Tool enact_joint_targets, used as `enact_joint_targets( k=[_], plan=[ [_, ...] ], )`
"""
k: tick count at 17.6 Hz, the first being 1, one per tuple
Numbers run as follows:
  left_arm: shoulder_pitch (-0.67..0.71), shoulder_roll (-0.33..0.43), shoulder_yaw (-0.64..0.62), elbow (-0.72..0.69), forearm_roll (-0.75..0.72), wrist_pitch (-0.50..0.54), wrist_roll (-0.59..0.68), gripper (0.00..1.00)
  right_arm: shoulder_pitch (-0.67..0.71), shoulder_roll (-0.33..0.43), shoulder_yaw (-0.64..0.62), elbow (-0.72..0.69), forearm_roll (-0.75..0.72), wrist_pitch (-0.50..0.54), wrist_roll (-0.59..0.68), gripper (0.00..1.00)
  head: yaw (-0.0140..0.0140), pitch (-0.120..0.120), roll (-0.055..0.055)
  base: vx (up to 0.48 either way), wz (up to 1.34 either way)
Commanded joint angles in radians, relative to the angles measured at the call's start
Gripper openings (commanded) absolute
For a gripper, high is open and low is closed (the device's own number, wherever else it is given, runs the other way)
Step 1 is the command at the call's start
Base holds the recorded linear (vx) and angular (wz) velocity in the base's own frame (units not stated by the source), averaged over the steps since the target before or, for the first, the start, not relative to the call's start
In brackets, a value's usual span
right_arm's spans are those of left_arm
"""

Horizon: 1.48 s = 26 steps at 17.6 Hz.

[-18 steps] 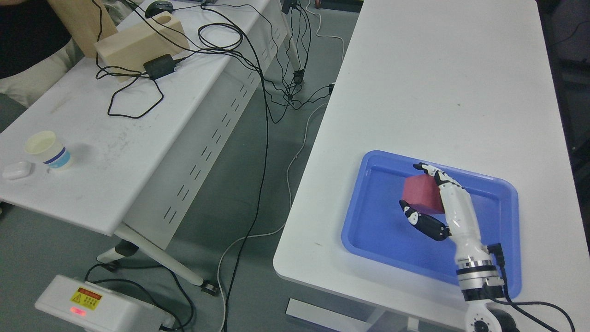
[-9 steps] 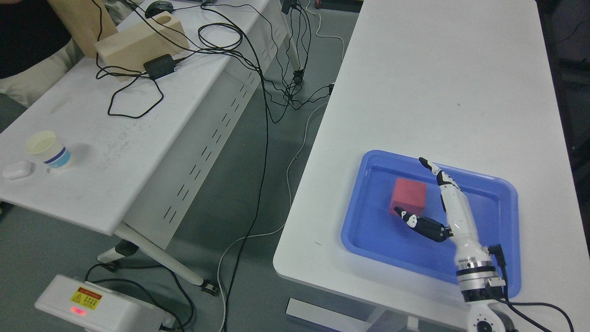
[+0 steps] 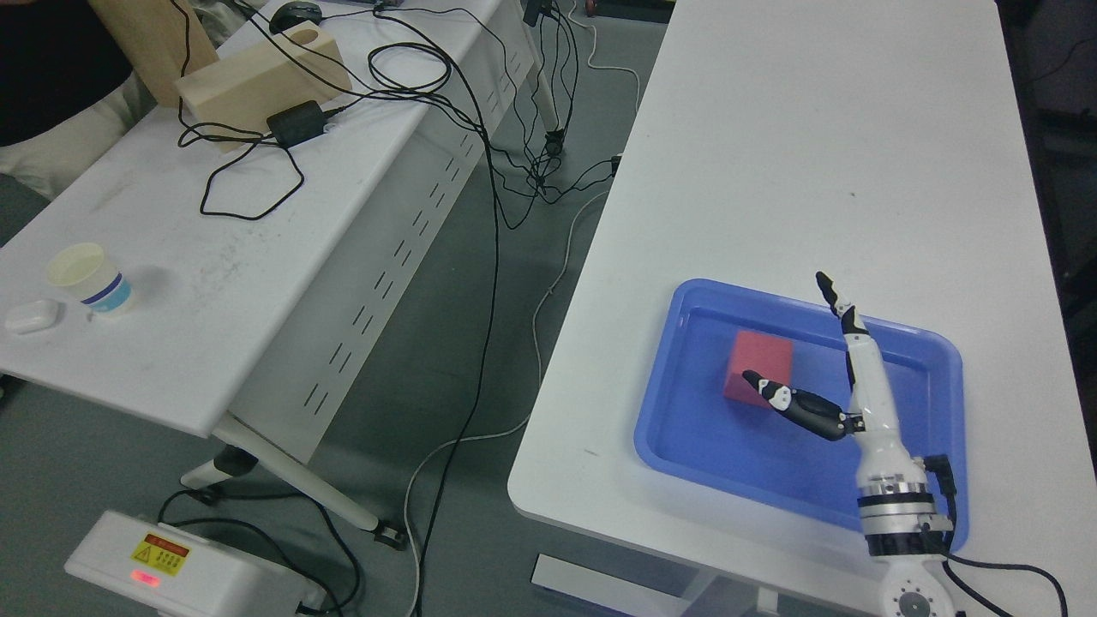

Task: Pick pink block from left shelf to tray
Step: 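Withdraw the open right hand from the blue tray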

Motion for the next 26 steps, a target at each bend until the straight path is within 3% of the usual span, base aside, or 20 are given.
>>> enact_joint_targets(
  k=[1,6,26],
  plan=[
    [0.009,0.017,0.000,0.000,-0.002,-0.001,0.001,1.00,0.001,0.006,-0.047,0.000,-0.228,0.010,-0.001,1.00,0.0000,0.000,0.000,0.000,0.00],
    [0.009,0.017,0.000,0.000,-0.002,-0.001,0.001,1.00,0.002,0.019,-0.087,0.000,-0.265,0.071,-0.001,1.00,0.0000,0.000,0.000,0.000,0.00],
    [0.009,0.017,0.000,0.000,-0.002,-0.001,0.001,1.00,0.007,0.038,-0.082,0.003,-0.265,0.128,-0.001,1.00,0.0000,0.000,0.000,-0.011,0.00]
  ],
)
